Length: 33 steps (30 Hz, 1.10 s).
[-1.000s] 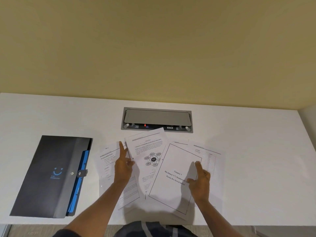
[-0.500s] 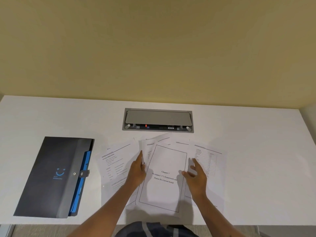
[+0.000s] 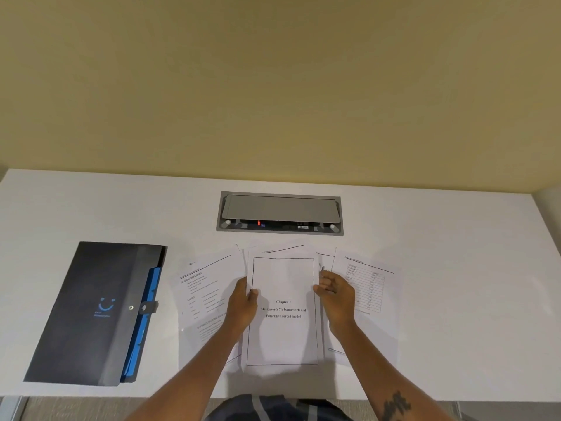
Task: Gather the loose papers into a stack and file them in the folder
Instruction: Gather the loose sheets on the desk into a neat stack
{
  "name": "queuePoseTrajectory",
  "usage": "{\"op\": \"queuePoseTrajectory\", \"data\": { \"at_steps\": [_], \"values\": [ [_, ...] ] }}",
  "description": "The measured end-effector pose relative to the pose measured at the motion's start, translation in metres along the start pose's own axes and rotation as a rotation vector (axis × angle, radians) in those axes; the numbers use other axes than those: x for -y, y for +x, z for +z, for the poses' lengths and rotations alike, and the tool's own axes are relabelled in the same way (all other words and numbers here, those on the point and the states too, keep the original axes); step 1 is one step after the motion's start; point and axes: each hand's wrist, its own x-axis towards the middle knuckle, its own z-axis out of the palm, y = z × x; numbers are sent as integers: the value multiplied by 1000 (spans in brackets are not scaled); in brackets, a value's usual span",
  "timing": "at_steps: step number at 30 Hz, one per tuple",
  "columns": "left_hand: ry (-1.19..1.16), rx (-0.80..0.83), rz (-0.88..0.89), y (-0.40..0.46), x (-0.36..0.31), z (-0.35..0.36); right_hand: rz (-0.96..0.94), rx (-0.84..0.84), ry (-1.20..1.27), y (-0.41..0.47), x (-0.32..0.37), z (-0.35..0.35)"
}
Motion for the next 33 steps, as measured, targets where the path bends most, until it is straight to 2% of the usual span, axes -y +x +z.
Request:
{"op": "queuePoseTrajectory", "data": {
  "at_steps": [7,12,15,20,24,27,33],
  "values": [
    [-201,-48,-76,-1,3,5,-129,-15,-239,30,28,14],
    [-212,-93,-94,-2,5,13,-215,1,-288,38,39,14],
    [-166,-128,-112,-1,5,16,-244,-19,-376,41,37,-11],
    [-38,-178,-117,-1,0,21,-232,-63,-877,58,25,-95],
    [-14,-222,-111,-5,2,24,-99,45,-1161,67,15,-150],
    [-32,-252,-103,-9,4,27,-81,154,-1346,71,5,-166],
    [-92,-263,-140,-21,4,31,-195,79,-1252,63,-3,-166]
  ]
}}
